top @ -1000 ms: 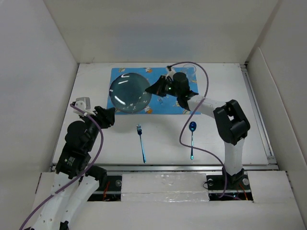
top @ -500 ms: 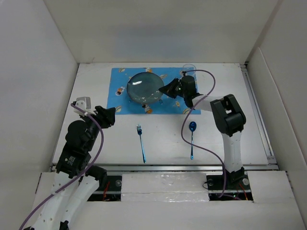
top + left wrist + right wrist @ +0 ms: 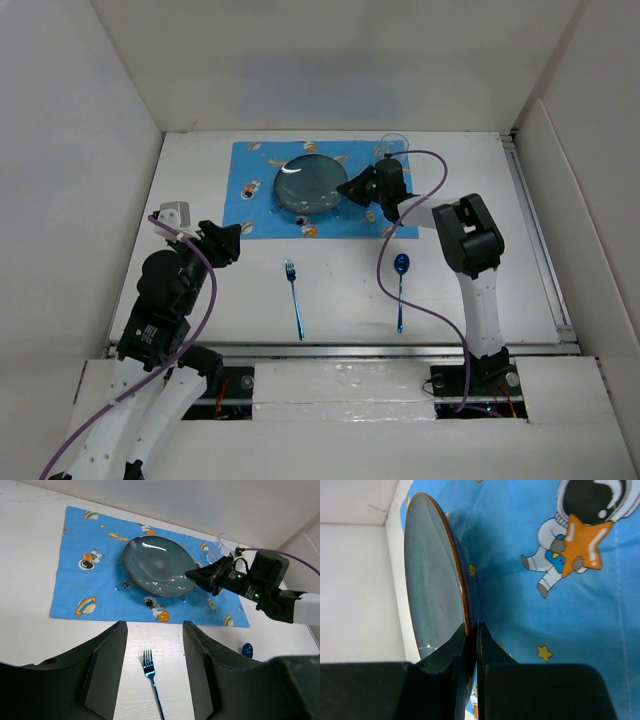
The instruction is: Set the dinner table for one person
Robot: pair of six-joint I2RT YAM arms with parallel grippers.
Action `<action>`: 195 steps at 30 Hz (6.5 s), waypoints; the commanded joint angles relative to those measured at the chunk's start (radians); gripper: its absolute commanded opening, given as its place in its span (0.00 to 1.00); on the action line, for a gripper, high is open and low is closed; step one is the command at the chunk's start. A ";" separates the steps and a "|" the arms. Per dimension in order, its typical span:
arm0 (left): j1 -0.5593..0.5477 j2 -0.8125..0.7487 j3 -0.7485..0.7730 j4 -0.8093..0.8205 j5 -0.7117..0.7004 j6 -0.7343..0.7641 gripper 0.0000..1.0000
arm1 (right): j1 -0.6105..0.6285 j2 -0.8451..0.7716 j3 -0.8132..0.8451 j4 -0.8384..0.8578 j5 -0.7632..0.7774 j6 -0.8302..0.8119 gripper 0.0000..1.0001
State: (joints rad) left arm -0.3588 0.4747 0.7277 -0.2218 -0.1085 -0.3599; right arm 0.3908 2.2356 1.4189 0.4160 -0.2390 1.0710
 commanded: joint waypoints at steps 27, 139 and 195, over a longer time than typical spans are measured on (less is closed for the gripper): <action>-0.005 0.109 0.029 -0.007 -0.077 -0.033 0.00 | 0.025 -0.218 -0.164 0.006 0.096 -0.203 0.54; 0.086 1.614 0.964 0.045 -0.252 0.348 0.00 | 0.025 -1.289 -0.782 -0.296 0.345 -0.637 0.30; -0.015 1.175 0.771 0.124 -0.085 0.082 0.00 | 0.025 -1.298 -0.778 -0.339 0.417 -0.658 0.00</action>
State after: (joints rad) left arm -0.2977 1.8469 1.5780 -0.1753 -0.2699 -0.2146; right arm 0.4198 0.9508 0.6182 0.0673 0.1192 0.4328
